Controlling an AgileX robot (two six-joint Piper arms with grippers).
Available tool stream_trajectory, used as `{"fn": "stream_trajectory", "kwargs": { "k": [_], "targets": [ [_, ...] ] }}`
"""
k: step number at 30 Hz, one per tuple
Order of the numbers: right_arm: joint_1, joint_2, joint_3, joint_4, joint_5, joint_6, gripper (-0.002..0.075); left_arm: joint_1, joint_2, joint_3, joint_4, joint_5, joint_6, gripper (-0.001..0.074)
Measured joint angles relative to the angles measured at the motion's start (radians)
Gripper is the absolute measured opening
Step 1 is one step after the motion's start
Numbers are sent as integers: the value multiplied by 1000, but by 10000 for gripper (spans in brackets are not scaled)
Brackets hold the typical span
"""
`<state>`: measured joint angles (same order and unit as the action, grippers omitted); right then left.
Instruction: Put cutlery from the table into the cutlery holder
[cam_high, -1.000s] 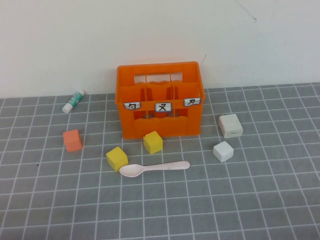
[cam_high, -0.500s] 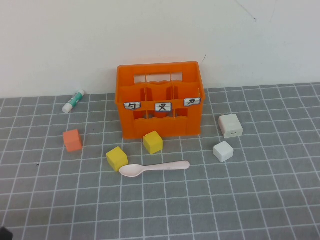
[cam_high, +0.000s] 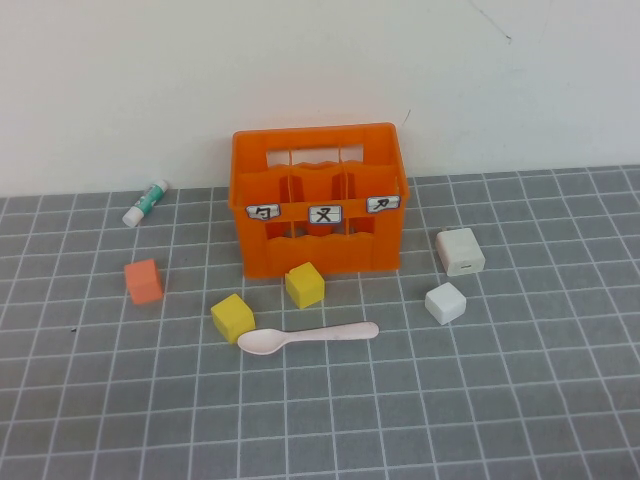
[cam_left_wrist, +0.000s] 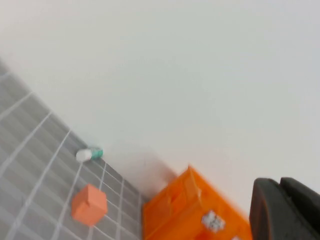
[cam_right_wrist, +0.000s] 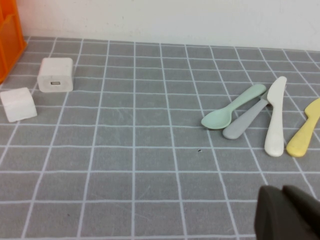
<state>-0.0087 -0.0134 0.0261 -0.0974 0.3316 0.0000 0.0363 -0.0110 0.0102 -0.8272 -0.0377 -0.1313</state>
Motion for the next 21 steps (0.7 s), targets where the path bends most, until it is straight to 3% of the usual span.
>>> {"fn": "stream_trajectory", "kwargs": {
  "k": [4,10,16,21],
  "targets": [
    [0,0,0,0,0,0,-3,-11,37,-191,259,213,197,-1],
    [0,0,0,0,0,0,-3,-11,314,-490,561,518,378,-1],
    [0,0,0,0,0,0,-3,-20,653,-737,503,847,764,-1],
    [0,0,0,0,0,0,-3,-111,917,-902,370,1003,1044,-1]
  ]
}}
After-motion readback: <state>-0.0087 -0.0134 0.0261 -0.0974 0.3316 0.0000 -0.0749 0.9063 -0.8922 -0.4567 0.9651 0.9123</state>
